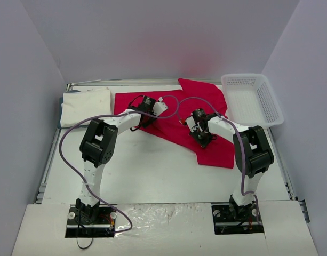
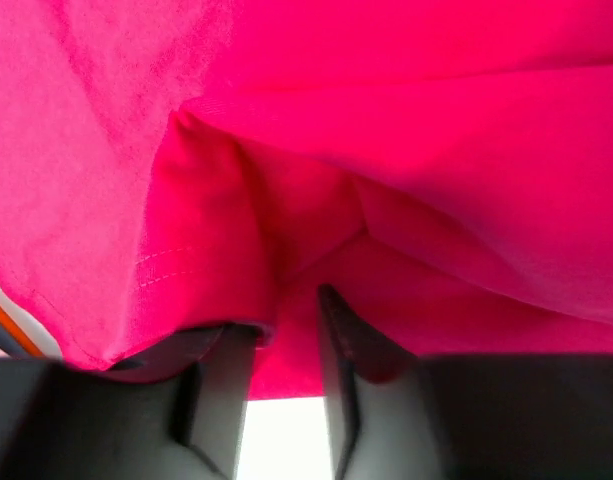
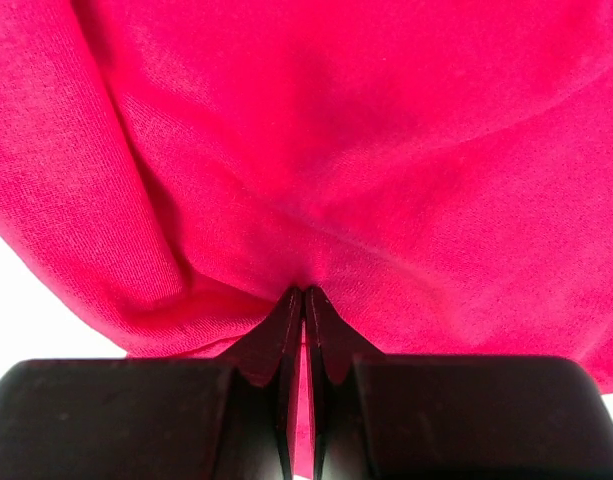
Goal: Fold and stack the t-shirts
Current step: Flatten out the tshirt
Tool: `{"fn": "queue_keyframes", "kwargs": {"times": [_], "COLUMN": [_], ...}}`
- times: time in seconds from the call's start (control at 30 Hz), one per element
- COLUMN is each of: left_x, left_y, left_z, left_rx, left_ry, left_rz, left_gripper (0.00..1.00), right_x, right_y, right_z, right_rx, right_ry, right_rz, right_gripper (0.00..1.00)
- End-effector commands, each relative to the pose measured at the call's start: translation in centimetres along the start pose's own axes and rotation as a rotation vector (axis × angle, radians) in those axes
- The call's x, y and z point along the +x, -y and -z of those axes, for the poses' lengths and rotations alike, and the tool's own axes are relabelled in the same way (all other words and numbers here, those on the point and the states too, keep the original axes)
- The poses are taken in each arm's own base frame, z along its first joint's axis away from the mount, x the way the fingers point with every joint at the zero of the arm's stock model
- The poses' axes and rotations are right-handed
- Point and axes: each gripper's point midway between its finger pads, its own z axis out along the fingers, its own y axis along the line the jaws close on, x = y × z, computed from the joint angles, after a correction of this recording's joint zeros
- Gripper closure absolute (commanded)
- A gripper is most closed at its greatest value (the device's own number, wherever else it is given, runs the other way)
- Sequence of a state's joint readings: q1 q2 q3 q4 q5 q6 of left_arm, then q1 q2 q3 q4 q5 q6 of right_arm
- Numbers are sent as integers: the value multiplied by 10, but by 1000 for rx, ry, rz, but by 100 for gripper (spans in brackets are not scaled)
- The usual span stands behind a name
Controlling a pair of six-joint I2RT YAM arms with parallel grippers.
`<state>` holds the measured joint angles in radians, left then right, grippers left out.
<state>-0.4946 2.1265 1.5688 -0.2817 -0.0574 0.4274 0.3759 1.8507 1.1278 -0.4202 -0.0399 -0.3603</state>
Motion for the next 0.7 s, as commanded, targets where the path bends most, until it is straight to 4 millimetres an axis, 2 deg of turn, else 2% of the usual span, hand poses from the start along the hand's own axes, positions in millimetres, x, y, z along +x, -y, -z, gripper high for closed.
{"fn": "queue_keyframes", "kwargs": {"times": [0.0,0.1,0.3,0.33,0.37,0.47,0.57,0.6,0.67], "left_x": [-8,-5,-5,-6,-9,-17,-20,-20,-16], "left_y": [-21,-26,-33,-35,-37,-40,-39,-40,-37], "left_z": [6,6,15,17,21,40,69,86,102], "left_rx": [-43,-58,-80,-84,-85,-72,-38,-35,-14], "left_ry": [2,-9,-14,-15,-10,2,6,3,0], "left_rz": [-3,-10,-20,-14,-8,16,56,59,75], "left_gripper": [73,81,87,95,97,97,97,98,98], "right_x": [55,55,55,55,55,53,50,50,47], "right_y": [-5,-5,-4,-5,-5,-5,-6,-6,-6], "right_z": [-42,-43,-43,-43,-43,-41,-38,-38,-33], "right_rx": [1,4,8,7,7,3,-1,-3,-3], "right_ry": [-197,-200,-200,-201,-201,-191,-179,-176,-160], "right_rz": [19,19,21,21,20,18,18,18,21], "right_gripper": [100,100,100,100,100,100,100,100,100]}}
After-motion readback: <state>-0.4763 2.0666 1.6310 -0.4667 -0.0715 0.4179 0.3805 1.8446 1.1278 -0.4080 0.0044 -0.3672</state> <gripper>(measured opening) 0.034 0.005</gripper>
